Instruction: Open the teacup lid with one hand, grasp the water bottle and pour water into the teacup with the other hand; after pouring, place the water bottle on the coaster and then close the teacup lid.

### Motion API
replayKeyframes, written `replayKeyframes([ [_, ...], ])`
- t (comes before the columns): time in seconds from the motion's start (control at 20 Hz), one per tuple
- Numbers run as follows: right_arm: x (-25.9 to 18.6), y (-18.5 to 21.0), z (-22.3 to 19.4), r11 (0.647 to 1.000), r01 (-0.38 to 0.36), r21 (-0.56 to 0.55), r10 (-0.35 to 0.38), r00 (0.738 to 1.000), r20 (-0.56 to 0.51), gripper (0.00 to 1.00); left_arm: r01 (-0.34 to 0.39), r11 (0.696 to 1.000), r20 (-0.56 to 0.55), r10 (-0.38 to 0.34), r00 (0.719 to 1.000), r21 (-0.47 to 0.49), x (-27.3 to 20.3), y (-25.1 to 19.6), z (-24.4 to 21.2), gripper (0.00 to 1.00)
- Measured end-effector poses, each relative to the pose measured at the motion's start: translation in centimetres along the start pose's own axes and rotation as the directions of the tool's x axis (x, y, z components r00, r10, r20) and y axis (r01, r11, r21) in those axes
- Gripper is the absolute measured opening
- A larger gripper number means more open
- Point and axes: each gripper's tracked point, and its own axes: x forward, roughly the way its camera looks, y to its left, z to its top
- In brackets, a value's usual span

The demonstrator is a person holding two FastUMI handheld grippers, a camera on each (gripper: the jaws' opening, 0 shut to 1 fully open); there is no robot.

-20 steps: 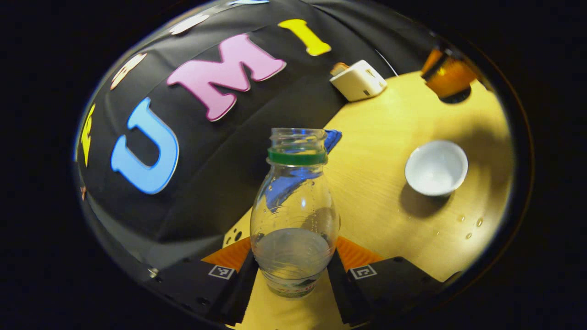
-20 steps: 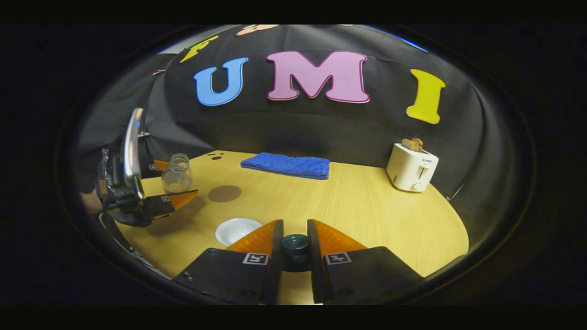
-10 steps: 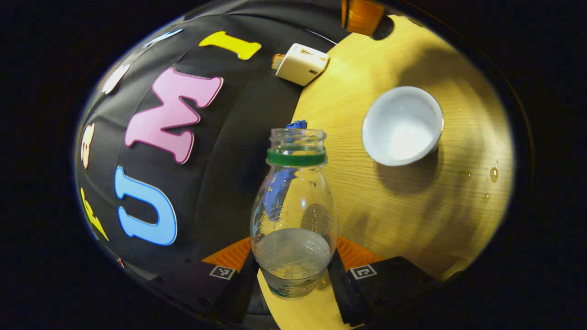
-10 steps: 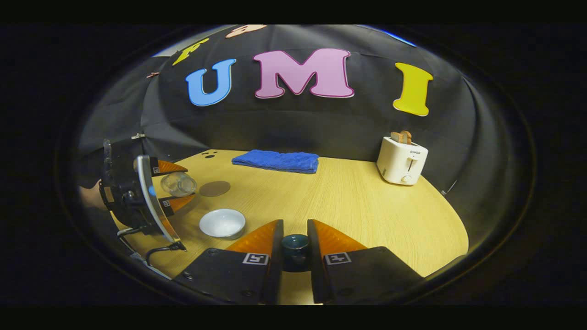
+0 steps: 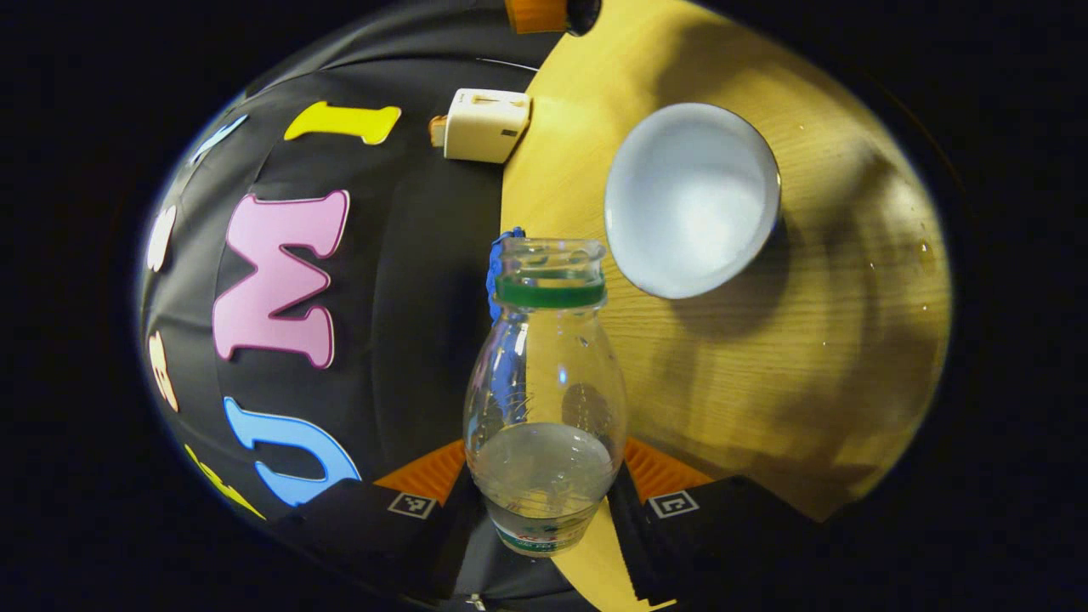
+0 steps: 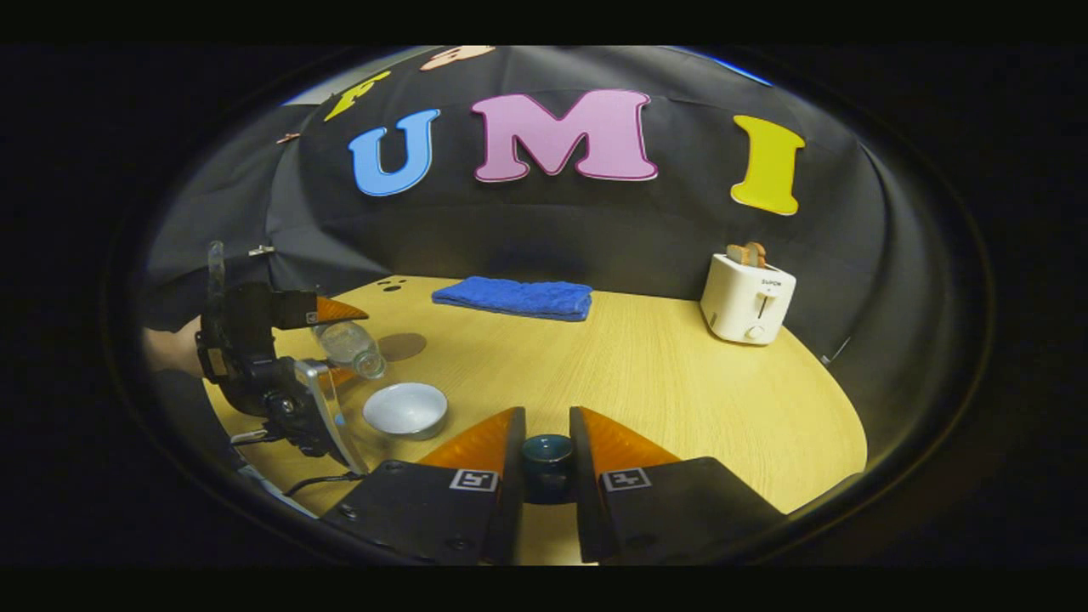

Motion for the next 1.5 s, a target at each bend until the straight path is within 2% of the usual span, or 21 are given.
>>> replayKeyframes([
  [0.1,0.1,-0.3,-0.1,1.0,0.003,-0.002,-0.003,1.0,-0.002,0.3,0.015,1.0,0.007,-0.015,1.0,0.019,0.2,-0.1,0.3,0.75],
  [0.5,-0.1,-0.9,-0.5,1.0,0.006,0.015,-0.006,1.0,-0.007,0.3,-0.017,0.985,0.01,0.016,1.0,0.169,0.7,0.9,0.7,0.75],
  [0.55,0.0,-0.9,-0.5,1.0,0.006,0.02,-0.006,1.0,-0.008,0.32,-0.02,0.982,0.009,0.018,1.0,0.188,0.6,1.1,0.7,0.75],
  [0.7,0.0,-0.8,-0.4,1.0,-0.001,0.018,0.001,1.0,-0.005,0.3,-0.022,0.976,0.009,0.021,1.0,0.215,0.6,1.2,0.8,0.75],
  [0.8,0.0,-0.6,-0.5,1.0,-0.009,0.017,0.009,1.0,-0.006,0.3,-0.032,0.967,0.021,0.028,0.999,0.252,0.6,1.4,1.1,0.76],
  [0.85,-0.1,-0.6,-0.5,1.0,-0.012,0.017,0.012,1.0,-0.005,0.24,-0.034,0.963,0.025,0.028,0.999,0.266,0.6,1.6,1.1,0.76],
  [1.0,-0.4,-0.7,-0.5,1.0,-0.015,0.014,0.015,1.0,-0.002,0.24,-0.039,0.951,0.038,0.028,0.999,0.307,0.7,1.9,1.4,0.75],
  [1.1,-0.7,-0.8,-0.7,1.0,-0.015,0.017,0.015,1.0,-0.004,0.35,-0.041,0.94,0.046,0.027,0.999,0.337,0.8,2.2,1.5,0.76],
  [1.25,-0.9,-1.0,-0.7,1.0,-0.015,0.023,0.015,1.0,-0.005,0.24,-0.032,0.926,0.049,0.014,0.999,0.377,0.9,2.5,1.5,0.76],
  [1.3,-1.0,-1.0,-0.8,1.0,-0.014,0.024,0.015,1.0,-0.006,0.3,-0.033,0.921,0.051,0.015,0.999,0.389,0.9,2.6,1.6,0.76],
  [1.5,-1.1,-1.0,-0.7,0.999,-0.015,0.033,0.015,1.0,-0.005,0.3,-0.045,0.905,0.063,0.021,0.998,0.422,0.9,3.2,1.8,0.76],
])
